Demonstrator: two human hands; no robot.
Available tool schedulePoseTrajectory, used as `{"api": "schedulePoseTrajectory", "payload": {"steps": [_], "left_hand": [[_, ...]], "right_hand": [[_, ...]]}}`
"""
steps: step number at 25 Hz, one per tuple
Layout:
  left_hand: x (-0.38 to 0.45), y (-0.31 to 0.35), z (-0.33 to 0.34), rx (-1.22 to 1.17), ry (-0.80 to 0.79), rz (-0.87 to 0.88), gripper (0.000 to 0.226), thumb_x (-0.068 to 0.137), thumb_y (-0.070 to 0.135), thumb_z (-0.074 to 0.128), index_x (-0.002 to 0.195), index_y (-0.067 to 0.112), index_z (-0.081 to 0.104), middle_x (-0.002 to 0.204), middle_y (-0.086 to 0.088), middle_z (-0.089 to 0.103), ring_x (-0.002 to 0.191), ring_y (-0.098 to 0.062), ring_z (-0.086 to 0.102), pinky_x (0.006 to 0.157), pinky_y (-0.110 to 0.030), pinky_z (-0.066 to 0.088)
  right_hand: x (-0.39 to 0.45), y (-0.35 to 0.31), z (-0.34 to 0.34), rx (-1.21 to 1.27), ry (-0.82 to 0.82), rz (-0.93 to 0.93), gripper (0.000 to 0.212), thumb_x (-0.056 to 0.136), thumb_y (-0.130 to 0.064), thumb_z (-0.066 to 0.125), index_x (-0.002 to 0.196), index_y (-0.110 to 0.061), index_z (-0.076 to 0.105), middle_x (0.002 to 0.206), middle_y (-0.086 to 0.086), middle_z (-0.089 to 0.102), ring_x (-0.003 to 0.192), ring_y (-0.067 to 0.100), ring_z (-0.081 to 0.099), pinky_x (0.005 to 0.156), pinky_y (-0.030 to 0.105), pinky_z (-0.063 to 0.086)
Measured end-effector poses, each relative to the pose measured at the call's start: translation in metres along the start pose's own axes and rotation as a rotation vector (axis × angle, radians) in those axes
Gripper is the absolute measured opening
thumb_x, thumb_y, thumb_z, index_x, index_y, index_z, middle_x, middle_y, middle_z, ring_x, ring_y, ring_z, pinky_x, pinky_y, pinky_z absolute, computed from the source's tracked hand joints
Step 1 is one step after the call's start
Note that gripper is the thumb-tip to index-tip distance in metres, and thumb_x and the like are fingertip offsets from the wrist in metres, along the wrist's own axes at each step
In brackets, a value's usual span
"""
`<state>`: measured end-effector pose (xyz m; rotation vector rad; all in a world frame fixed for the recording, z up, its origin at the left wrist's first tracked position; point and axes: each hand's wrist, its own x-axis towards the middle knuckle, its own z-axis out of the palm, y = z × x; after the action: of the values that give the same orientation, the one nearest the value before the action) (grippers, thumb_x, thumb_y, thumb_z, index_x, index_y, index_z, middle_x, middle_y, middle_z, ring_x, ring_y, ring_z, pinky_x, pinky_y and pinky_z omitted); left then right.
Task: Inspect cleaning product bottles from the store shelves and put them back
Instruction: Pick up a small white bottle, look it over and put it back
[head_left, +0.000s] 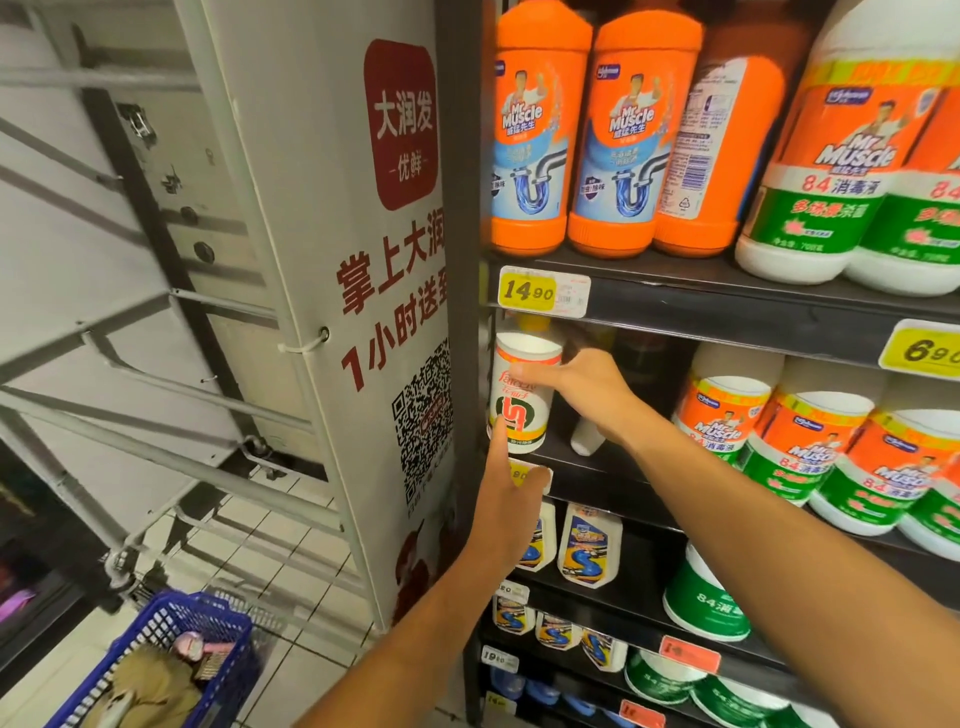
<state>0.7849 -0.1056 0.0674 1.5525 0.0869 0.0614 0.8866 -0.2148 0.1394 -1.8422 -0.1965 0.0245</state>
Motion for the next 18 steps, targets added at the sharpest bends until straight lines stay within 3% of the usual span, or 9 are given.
{"api": "schedulePoseTrajectory", "payload": {"steps": [10,12,15,18], "left_hand": [[0.005,0.008,-0.001,-0.078,-0.018,0.009,0.068,0.094,-0.003,0.051,0.151,0.026,0.03,0.142,-0.002,0.053,0.132,-0.021,0.05,0.113,-0.05,0.038],[0.004,0.011,-0.003,-0.061,-0.039,0.01,0.067,0.094,-0.003,0.051,0.15,0.028,0.031,0.138,0.008,0.054,0.132,-0.012,0.048,0.112,-0.038,0.039],[0.002,0.017,-0.005,-0.042,-0.061,-0.007,0.068,0.096,0.001,0.05,0.151,0.032,0.026,0.119,0.032,0.049,0.114,0.017,0.046,0.095,-0.012,0.038],[0.0,0.022,-0.008,-0.015,-0.081,-0.015,0.065,0.097,0.004,0.05,0.151,0.031,0.024,0.113,0.036,0.046,0.094,0.031,0.049,0.073,0.0,0.042]], "right_hand": [[0.003,-0.006,0.01,-0.055,-0.026,0.028,0.018,0.075,-0.036,0.083,0.079,-0.029,0.067,0.073,-0.017,0.069,0.06,-0.007,0.068,0.046,0.006,0.045],[0.003,-0.007,0.011,-0.065,-0.029,0.037,0.018,0.076,-0.038,0.082,0.081,-0.028,0.068,0.077,-0.014,0.069,0.062,-0.003,0.069,0.049,0.009,0.047],[0.002,-0.01,0.011,-0.103,-0.039,0.007,0.019,0.079,-0.037,0.08,0.087,-0.027,0.067,0.087,-0.008,0.07,0.073,0.001,0.068,0.06,0.015,0.05],[-0.005,-0.016,0.007,-0.118,-0.07,-0.033,0.015,0.082,-0.035,0.078,0.087,-0.032,0.064,0.093,-0.008,0.07,0.078,0.001,0.067,0.064,0.014,0.05]]}}
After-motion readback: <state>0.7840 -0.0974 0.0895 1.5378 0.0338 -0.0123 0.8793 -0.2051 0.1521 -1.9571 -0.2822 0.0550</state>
